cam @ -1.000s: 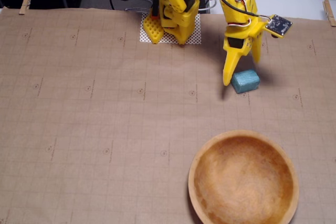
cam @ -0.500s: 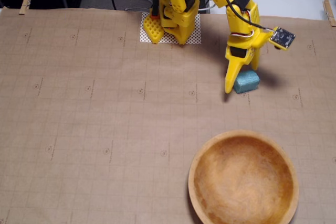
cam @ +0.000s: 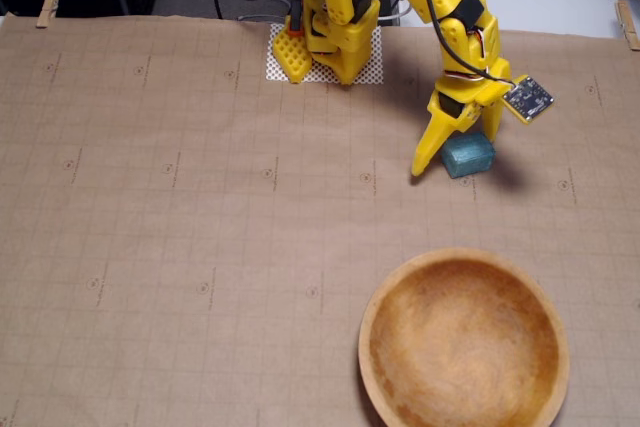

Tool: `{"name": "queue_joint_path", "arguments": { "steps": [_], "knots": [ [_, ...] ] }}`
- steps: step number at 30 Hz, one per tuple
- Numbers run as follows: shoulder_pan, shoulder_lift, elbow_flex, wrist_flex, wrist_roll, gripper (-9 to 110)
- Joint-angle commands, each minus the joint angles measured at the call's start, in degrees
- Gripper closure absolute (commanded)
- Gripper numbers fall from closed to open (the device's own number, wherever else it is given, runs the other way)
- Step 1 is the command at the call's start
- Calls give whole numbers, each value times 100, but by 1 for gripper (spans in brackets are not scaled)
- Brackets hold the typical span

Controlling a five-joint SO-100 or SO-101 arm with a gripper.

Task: Grasp a blue block and put it in the bowl.

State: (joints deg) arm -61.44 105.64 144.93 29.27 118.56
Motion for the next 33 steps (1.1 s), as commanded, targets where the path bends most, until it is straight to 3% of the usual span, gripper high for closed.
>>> {"name": "queue_joint_path", "arguments": {
  "steps": [1, 10, 33],
  "knots": [
    [-9, 26, -299, -9, 387, 45],
    [-9, 26, -299, 0, 879, 45],
    [211, -141, -554, -88, 879, 48]
  ]
}}
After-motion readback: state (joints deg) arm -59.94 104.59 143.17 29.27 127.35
